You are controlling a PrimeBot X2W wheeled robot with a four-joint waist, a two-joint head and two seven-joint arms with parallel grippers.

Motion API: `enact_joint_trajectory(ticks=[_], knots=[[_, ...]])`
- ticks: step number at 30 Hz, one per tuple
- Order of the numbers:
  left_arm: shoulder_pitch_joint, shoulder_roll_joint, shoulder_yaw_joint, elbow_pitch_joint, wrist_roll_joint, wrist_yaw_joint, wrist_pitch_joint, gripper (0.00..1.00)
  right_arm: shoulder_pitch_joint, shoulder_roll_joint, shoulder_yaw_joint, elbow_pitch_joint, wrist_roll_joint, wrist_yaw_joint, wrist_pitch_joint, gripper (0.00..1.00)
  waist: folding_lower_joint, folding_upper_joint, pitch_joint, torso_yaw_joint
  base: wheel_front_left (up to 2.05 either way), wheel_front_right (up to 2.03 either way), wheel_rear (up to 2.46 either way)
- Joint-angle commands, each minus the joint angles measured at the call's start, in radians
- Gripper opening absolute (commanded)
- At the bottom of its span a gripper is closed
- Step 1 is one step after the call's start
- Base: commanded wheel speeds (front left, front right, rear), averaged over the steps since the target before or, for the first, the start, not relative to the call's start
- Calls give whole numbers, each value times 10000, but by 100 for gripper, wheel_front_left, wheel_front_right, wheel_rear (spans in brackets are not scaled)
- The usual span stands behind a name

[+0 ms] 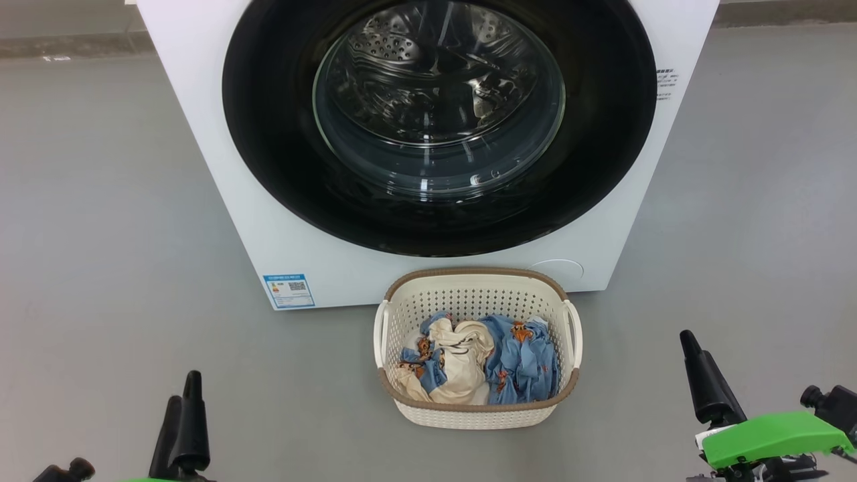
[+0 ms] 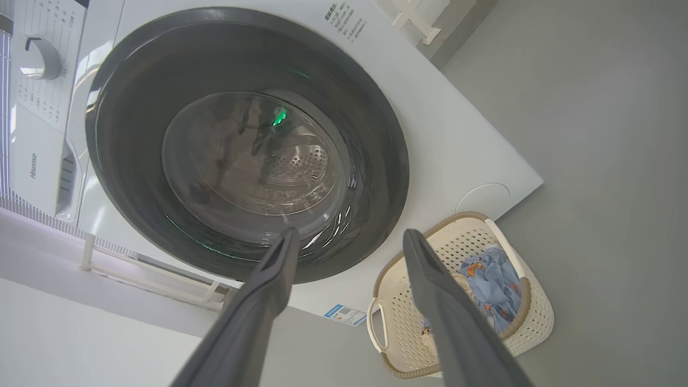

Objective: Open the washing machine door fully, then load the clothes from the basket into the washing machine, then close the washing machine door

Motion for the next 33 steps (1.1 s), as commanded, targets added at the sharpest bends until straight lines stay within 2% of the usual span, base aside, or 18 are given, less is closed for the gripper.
enact_joint_trajectory(ticks=[1,33], knots=[[-232,176,170,-360,458,-95,-157,100,-456,-124,90,-306,-485,32,-128,100,0,0,10,4,0,0,0],[-381,173,399,-489,4259,-161,-896,100,-494,45,24,-294,-4756,45,-637,100,0,0,194,40,0,0,0]])
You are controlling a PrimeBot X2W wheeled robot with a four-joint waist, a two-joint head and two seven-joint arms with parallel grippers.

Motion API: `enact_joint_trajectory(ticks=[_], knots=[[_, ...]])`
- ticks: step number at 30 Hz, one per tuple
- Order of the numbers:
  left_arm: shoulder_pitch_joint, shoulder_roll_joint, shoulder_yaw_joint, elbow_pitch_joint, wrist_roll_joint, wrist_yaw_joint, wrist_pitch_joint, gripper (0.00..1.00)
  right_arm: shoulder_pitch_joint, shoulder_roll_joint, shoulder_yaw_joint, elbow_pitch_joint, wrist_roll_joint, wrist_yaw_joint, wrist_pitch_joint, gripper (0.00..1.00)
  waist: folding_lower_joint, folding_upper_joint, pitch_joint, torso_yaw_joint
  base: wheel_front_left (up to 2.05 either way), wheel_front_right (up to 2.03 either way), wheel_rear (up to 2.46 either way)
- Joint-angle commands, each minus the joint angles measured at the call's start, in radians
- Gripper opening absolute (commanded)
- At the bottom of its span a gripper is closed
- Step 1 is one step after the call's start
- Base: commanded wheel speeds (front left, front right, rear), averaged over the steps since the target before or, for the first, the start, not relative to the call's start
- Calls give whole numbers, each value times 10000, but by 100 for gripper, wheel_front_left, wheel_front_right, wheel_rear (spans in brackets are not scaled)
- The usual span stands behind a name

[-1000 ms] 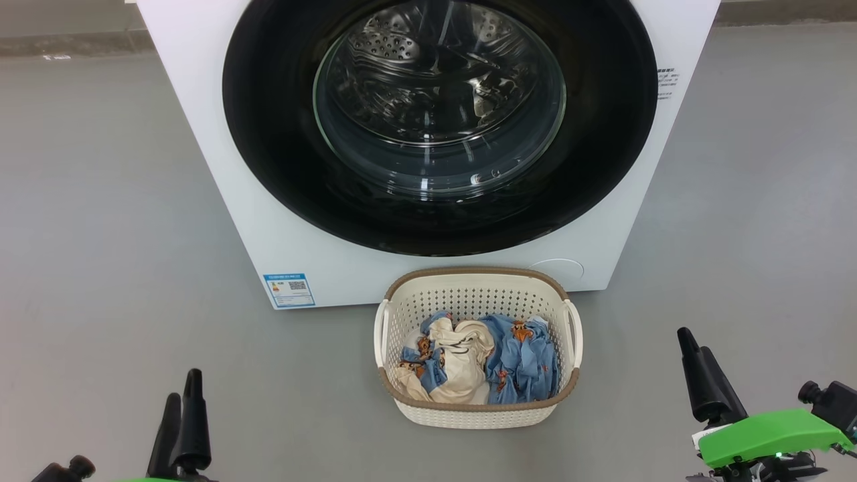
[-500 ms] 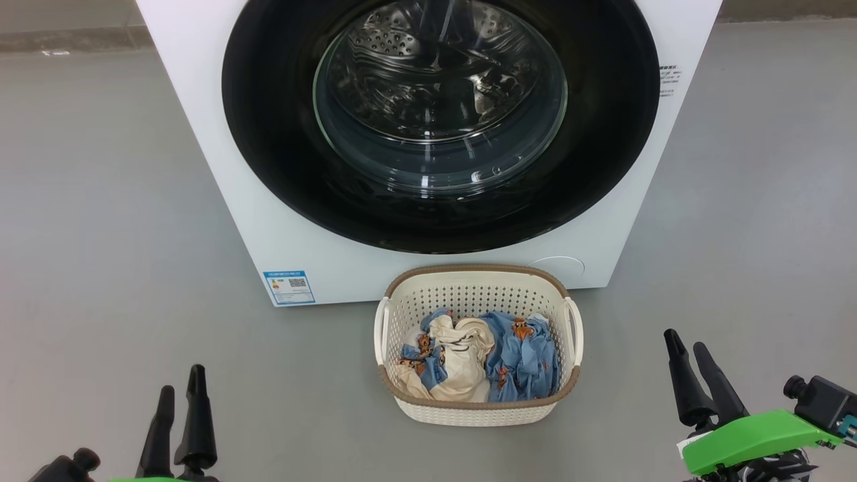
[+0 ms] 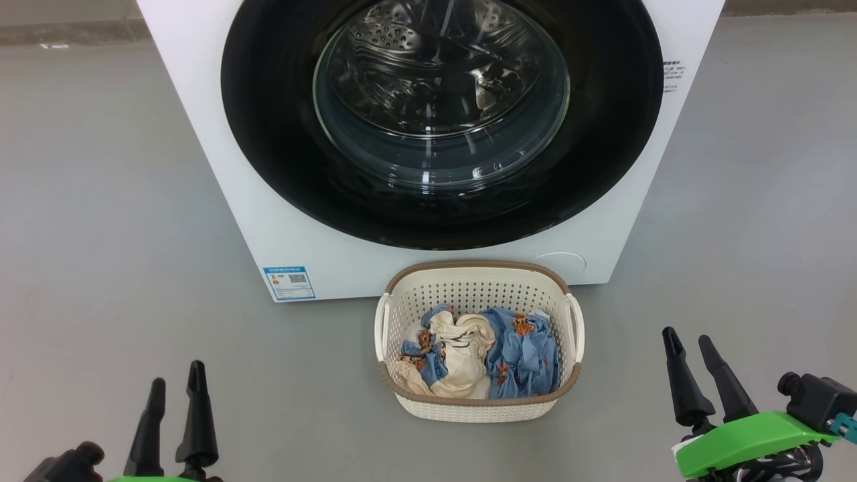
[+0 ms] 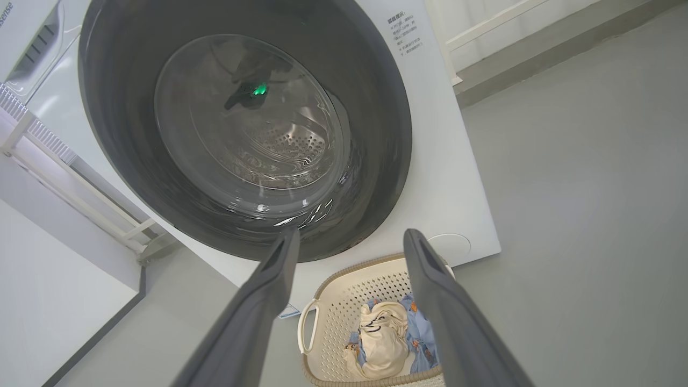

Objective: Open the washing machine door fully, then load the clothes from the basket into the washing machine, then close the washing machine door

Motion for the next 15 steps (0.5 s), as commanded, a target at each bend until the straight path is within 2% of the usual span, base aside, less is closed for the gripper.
enact_joint_trajectory(ticks=[1,15], knots=[[-358,177,273,-295,313,-77,-129,100,-405,-86,92,-260,-427,43,-139,100,0,0,10,4,0,0,0],[-430,205,352,-307,1891,-106,-453,100,-338,-32,-254,-265,-2139,48,-362,100,0,0,141,-1,0,0,0]])
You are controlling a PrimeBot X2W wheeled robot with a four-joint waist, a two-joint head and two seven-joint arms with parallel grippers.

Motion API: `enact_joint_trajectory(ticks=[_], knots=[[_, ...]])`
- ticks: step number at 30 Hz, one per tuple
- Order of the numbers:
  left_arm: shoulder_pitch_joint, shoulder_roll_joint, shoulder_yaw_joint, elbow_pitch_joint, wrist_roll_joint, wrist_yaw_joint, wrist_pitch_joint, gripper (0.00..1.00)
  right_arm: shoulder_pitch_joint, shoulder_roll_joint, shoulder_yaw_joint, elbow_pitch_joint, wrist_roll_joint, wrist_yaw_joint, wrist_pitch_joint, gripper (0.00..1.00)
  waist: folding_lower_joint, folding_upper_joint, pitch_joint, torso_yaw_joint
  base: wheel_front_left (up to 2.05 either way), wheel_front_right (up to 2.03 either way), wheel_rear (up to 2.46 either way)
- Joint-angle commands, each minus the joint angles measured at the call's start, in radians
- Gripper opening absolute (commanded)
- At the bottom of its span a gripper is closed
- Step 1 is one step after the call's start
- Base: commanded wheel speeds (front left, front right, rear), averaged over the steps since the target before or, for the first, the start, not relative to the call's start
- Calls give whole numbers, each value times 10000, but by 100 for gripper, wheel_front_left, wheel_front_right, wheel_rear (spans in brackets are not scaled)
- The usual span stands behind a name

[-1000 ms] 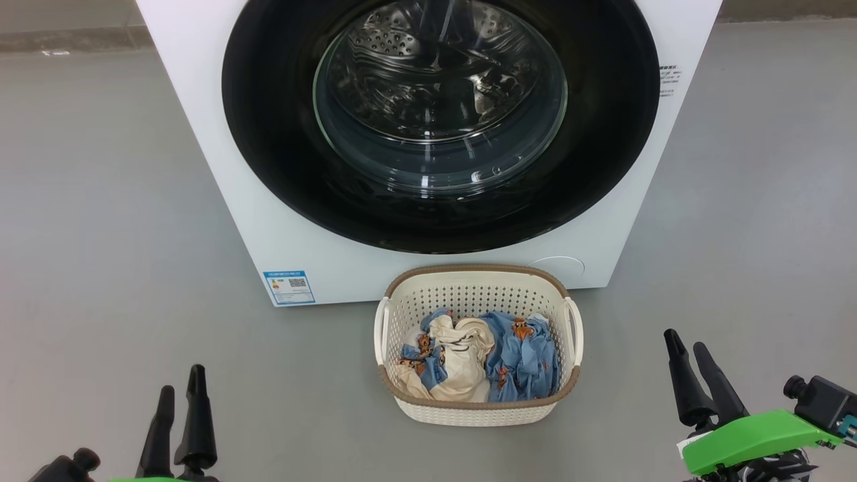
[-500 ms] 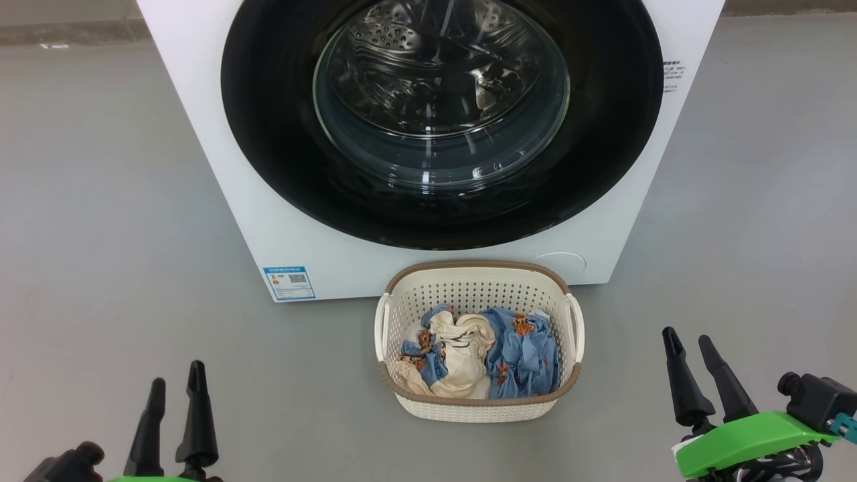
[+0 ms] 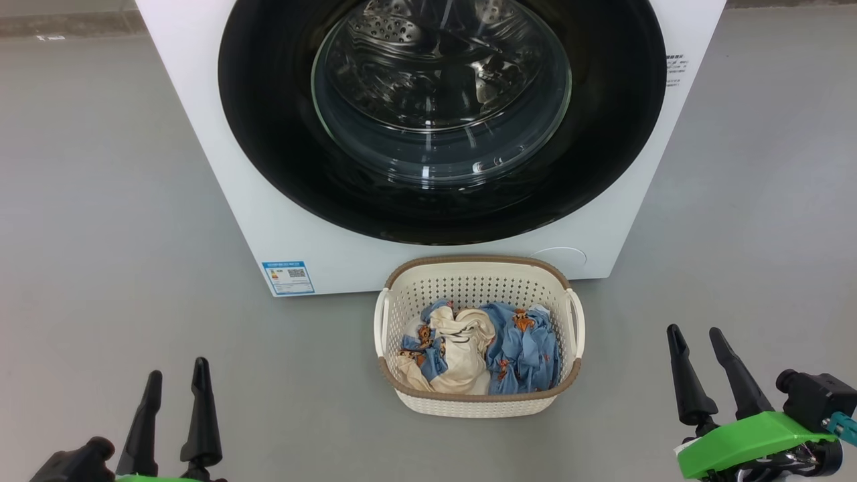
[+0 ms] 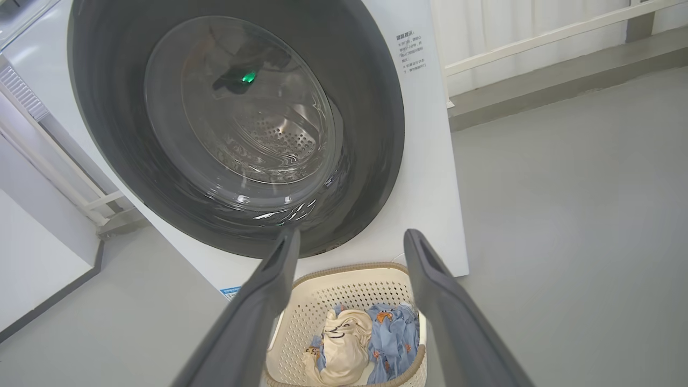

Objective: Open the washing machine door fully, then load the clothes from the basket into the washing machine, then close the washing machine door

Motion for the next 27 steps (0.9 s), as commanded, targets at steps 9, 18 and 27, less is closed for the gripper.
enact_joint_trajectory(ticks=[9,18,27], knots=[[-427,195,382,-288,1243,-50,-344,100,-326,-90,-26,-277,-1379,51,-299,100,0,0,19,-3,0,0,0],[-445,231,439,-307,2223,-69,-552,100,-311,-61,-103,-324,-2530,55,-442,100,0,0,22,39,0,0,0],[-461,250,472,-317,2963,-84,-722,100,-296,1,-222,-414,-3490,58,-559,100,0,0,65,56,0,0,0]])
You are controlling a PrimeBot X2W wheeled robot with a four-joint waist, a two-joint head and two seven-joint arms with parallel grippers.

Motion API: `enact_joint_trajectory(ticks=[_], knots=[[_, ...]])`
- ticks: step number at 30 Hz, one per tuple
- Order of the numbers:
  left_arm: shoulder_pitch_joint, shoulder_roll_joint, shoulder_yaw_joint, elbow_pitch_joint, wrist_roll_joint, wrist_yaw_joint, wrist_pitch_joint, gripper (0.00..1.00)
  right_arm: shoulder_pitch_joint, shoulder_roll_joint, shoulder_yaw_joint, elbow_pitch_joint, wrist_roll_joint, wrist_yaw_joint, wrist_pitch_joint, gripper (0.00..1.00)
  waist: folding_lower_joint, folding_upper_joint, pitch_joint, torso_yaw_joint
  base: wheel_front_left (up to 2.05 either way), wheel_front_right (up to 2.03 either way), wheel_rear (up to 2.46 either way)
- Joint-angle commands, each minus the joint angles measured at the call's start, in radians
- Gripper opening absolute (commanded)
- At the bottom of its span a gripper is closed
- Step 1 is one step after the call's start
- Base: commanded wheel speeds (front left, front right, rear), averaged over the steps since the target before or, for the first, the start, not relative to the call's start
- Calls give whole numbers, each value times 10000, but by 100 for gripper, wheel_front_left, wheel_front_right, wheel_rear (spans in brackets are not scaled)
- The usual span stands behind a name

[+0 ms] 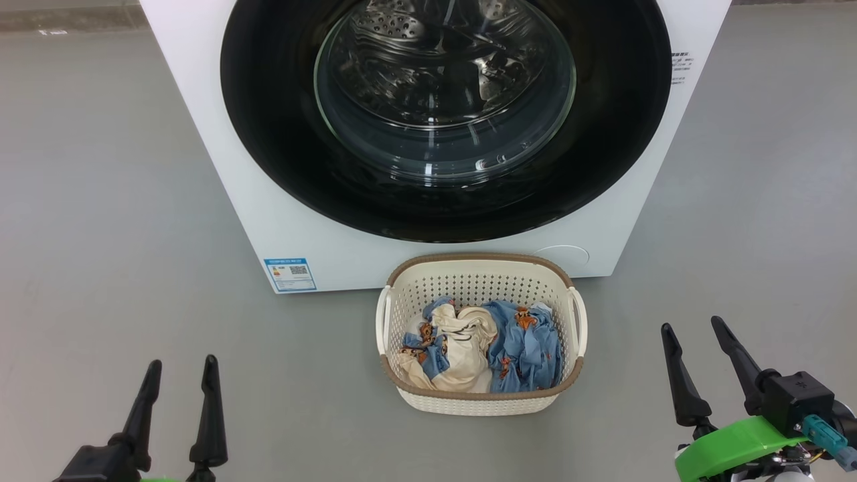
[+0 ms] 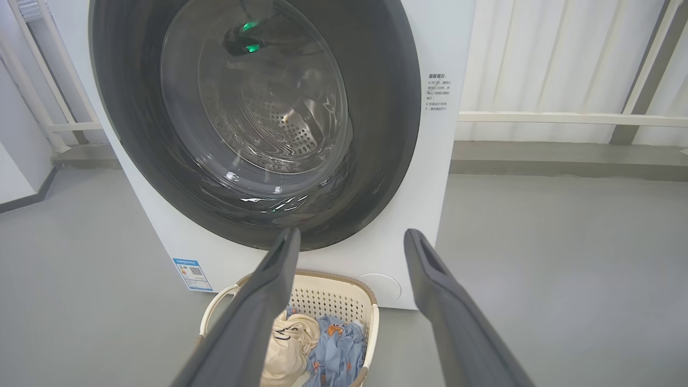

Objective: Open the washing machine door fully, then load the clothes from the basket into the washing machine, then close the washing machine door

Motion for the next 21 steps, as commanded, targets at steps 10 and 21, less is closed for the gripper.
enact_joint_trajectory(ticks=[10,21], knots=[[-354,298,234,-205,-194,-44,-105,100,-180,1,-27,-282,-155,58,-134,100,0,0,-117,-60,0,0,0],[-328,308,306,15,250,-44,-105,100,-18,93,-172,-351,-222,58,-134,100,0,0,-264,-59,11,11,-21]])
